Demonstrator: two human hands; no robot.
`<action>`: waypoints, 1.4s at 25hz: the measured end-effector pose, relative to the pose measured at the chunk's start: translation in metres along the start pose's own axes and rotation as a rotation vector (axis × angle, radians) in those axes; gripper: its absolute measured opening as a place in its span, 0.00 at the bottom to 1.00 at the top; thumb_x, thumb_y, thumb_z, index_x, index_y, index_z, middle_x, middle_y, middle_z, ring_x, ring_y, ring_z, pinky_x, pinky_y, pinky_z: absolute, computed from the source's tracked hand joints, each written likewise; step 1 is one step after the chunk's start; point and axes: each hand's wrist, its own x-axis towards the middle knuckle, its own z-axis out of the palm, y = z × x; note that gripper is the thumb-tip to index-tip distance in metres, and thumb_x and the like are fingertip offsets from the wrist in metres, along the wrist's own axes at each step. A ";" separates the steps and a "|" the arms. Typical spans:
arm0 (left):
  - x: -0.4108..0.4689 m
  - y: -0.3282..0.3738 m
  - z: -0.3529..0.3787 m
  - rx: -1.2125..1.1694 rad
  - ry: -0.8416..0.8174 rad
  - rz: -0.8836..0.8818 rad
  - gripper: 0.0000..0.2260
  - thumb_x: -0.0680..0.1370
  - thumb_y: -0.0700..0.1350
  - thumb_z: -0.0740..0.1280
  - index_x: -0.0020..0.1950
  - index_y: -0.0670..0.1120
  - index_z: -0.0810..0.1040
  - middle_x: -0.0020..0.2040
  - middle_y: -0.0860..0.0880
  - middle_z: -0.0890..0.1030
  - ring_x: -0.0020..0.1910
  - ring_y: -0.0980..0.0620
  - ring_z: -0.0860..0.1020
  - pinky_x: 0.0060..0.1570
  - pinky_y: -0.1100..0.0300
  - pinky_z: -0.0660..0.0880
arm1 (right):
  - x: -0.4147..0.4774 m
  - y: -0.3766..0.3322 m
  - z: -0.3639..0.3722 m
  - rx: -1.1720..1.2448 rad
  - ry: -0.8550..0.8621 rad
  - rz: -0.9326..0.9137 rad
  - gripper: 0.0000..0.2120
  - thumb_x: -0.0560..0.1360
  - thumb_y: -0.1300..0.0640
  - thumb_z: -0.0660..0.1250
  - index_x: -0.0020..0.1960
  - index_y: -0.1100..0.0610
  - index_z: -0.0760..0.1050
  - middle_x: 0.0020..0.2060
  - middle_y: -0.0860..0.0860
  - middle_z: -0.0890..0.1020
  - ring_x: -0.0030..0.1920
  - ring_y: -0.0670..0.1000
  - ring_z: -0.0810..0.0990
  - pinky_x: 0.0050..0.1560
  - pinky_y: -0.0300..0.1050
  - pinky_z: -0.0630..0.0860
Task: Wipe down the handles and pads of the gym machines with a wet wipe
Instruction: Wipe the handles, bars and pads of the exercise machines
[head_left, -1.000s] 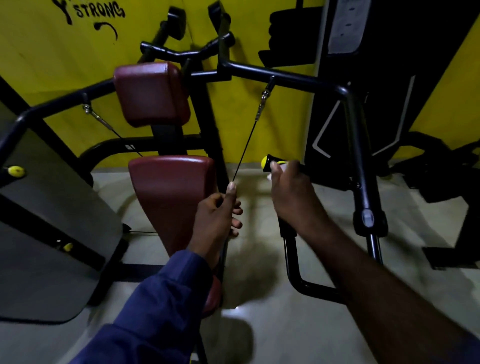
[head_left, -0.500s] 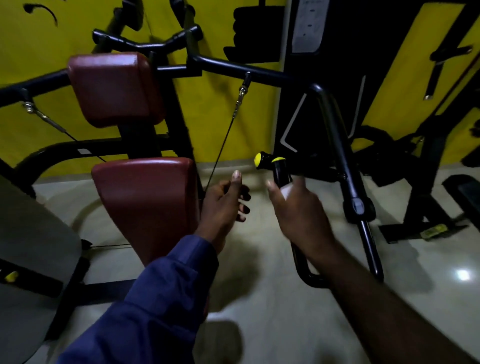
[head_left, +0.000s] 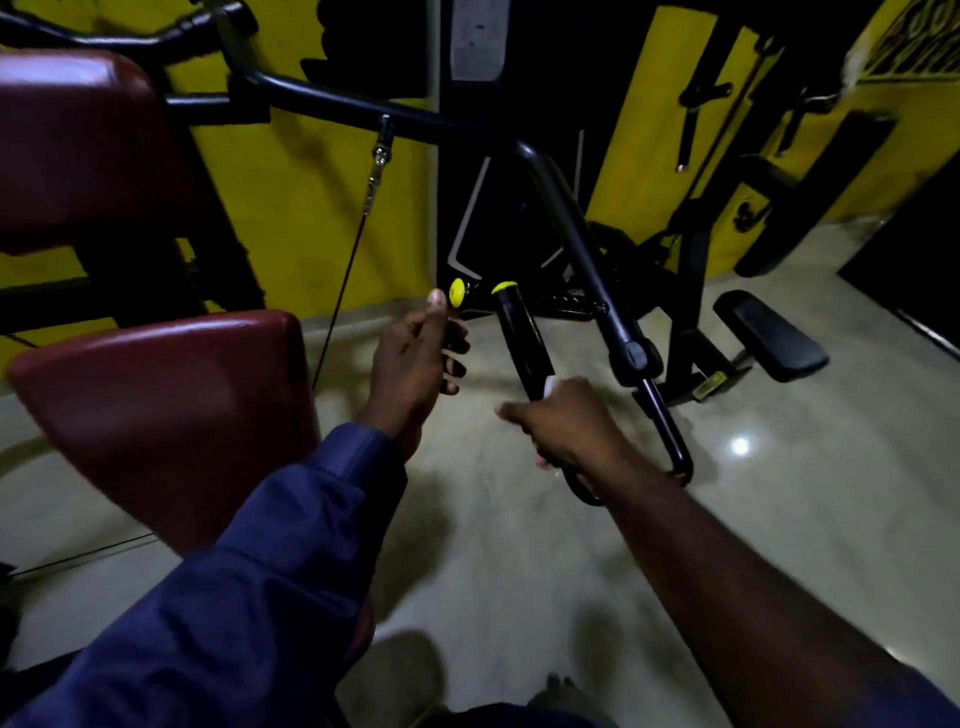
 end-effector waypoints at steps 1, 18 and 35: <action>0.001 -0.002 0.006 -0.003 -0.014 -0.004 0.22 0.84 0.60 0.61 0.49 0.42 0.81 0.43 0.43 0.82 0.37 0.48 0.77 0.33 0.55 0.73 | 0.000 -0.003 0.004 -0.086 0.113 -0.049 0.17 0.69 0.45 0.76 0.33 0.53 0.71 0.25 0.50 0.75 0.26 0.57 0.79 0.30 0.50 0.76; -0.002 -0.021 0.077 0.273 -0.170 -0.108 0.19 0.74 0.61 0.76 0.46 0.48 0.77 0.40 0.45 0.78 0.38 0.51 0.76 0.38 0.57 0.71 | -0.012 0.010 -0.010 -0.061 -0.167 0.064 0.12 0.76 0.45 0.68 0.43 0.54 0.79 0.30 0.47 0.78 0.34 0.53 0.77 0.50 0.55 0.74; -0.066 -0.054 0.160 -0.048 0.491 -0.335 0.17 0.77 0.56 0.75 0.42 0.49 0.70 0.26 0.52 0.64 0.20 0.55 0.61 0.22 0.63 0.59 | 0.144 0.145 -0.166 -1.021 0.074 -1.733 0.12 0.82 0.62 0.58 0.46 0.48 0.74 0.48 0.48 0.81 0.58 0.51 0.82 0.73 0.54 0.64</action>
